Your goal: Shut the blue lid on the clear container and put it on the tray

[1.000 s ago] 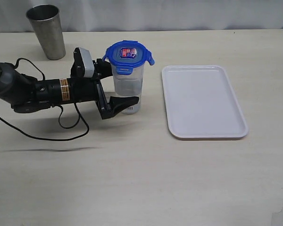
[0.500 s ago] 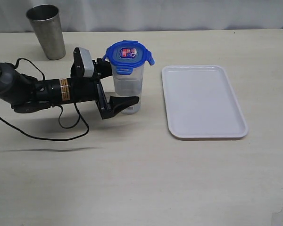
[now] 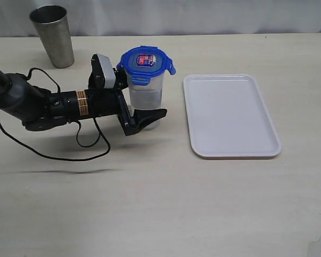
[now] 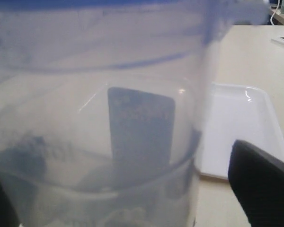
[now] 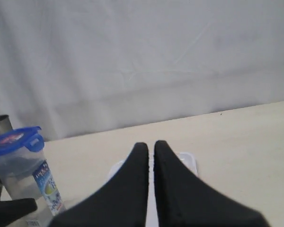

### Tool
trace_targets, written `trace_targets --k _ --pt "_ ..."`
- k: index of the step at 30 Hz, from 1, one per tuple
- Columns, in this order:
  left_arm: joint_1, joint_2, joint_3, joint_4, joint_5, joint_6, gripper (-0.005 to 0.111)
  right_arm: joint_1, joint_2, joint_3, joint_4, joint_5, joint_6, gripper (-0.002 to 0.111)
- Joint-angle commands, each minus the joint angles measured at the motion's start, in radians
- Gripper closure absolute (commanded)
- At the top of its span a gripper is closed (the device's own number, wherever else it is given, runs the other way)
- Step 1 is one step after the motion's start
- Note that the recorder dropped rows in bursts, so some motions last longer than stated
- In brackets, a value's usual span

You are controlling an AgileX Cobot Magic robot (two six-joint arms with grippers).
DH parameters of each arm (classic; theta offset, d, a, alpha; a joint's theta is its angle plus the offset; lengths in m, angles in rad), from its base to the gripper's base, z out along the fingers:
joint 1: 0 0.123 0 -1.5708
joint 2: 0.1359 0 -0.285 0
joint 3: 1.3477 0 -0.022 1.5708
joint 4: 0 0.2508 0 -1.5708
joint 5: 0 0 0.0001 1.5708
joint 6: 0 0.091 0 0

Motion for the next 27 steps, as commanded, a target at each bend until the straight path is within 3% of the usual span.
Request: trace_targets --k 1,2,8,16,20,22,27 --pt "-0.004 -0.002 -0.005 -0.013 -0.011 0.005 0.012 -0.007 -0.005 0.004 0.120 -0.170 -0.004 0.104" --pt "-0.004 -0.002 -0.005 -0.015 -0.011 0.005 0.015 -0.007 -0.005 0.004 0.137 -0.212 -0.004 0.104" --pt "-0.004 -0.002 -0.005 -0.011 -0.011 0.001 0.063 -0.007 0.006 -0.185 0.151 -0.198 -0.004 0.104" --pt "-0.004 -0.002 -0.005 0.022 0.006 -0.057 0.107 -0.007 0.255 -0.490 0.140 0.074 -0.049 0.104" --pt "-0.001 -0.002 -0.005 0.009 0.013 -0.134 0.107 -0.007 0.419 -0.678 0.292 0.294 -0.280 0.104" --pt "0.000 -0.002 -0.005 0.009 0.016 -0.134 0.107 -0.007 0.512 -0.774 0.490 0.418 -0.532 0.102" --pt "0.003 -0.002 -0.005 0.015 0.025 -0.156 0.107 -0.007 0.733 -0.958 0.910 0.718 -1.085 0.084"
